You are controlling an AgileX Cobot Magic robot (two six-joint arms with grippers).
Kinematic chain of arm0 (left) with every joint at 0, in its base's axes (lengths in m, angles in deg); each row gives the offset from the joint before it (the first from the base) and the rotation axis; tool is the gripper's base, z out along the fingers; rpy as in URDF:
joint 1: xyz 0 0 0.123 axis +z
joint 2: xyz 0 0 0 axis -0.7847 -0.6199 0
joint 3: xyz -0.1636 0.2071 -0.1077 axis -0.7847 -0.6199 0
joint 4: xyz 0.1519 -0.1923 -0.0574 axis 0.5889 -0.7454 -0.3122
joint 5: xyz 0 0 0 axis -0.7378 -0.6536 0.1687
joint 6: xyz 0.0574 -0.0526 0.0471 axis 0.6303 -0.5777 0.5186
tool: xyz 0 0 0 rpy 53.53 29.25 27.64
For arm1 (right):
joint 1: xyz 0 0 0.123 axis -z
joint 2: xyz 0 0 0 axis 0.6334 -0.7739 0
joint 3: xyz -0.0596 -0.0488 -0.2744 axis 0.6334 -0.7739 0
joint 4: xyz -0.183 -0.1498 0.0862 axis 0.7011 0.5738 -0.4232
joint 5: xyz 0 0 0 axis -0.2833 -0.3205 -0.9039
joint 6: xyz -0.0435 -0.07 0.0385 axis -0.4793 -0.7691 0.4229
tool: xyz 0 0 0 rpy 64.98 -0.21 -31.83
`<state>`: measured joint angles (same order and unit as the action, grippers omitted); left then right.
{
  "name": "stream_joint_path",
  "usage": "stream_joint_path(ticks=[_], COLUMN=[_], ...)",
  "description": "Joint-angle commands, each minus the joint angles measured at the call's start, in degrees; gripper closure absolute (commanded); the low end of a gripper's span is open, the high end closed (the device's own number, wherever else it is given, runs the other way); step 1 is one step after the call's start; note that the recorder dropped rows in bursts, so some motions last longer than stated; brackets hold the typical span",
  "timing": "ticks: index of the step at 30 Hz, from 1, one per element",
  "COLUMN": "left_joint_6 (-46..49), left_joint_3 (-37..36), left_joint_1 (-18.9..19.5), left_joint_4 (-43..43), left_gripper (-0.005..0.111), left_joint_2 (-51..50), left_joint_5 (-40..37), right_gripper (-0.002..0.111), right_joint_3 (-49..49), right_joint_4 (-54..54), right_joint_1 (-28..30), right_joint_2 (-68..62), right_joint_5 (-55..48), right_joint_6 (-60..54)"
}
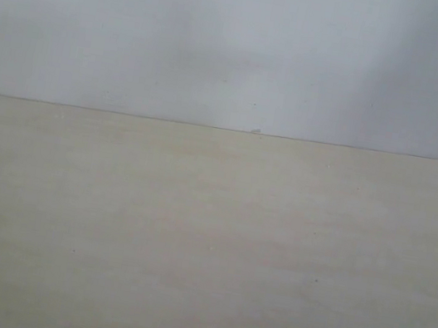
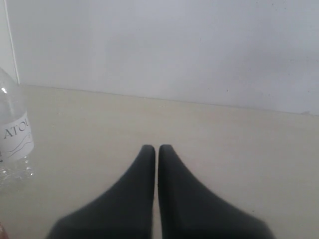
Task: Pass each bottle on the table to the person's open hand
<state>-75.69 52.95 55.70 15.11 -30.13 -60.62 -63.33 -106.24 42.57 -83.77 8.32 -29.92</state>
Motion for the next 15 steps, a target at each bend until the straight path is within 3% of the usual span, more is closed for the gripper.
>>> stream_joint_path(ticks=[1, 15], left_joint_6=[-0.1, -0.1], left_joint_3=[0.2, 0.2], left_joint_1=[0.2, 0.2], left_joint_4=[0.0, 0.0], left_gripper=[0.103, 0.103], left_joint_2=[0.2, 0.2], left_joint_5=[-0.1, -0.1], right_gripper=[0.107, 0.107], right_joint_3=[-3.2, -4.5], right_joint_4=[17.4, 17.2], right_joint_1=[0.1, 0.1], right_joint_2=[0.2, 0.4], right_joint_5=[2.5, 0.7], right_joint_6=[22.3, 22.6])
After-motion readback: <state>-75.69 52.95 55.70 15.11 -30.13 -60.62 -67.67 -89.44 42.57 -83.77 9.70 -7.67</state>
